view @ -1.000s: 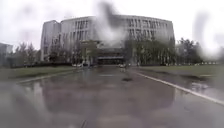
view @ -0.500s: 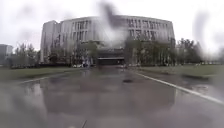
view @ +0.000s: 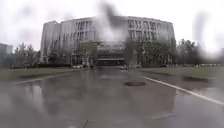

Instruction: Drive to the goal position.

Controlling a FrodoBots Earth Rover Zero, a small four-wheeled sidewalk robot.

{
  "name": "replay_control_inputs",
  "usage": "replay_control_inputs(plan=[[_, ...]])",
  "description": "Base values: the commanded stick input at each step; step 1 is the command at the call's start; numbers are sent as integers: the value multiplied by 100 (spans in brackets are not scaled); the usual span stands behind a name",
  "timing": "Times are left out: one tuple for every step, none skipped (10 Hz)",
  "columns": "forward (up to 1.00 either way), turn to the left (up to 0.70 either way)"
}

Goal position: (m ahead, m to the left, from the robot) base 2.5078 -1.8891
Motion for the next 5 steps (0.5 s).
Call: replay_control_inputs(plan=[[70,0],[70,0],[70,0],[70,0],[70,0]])
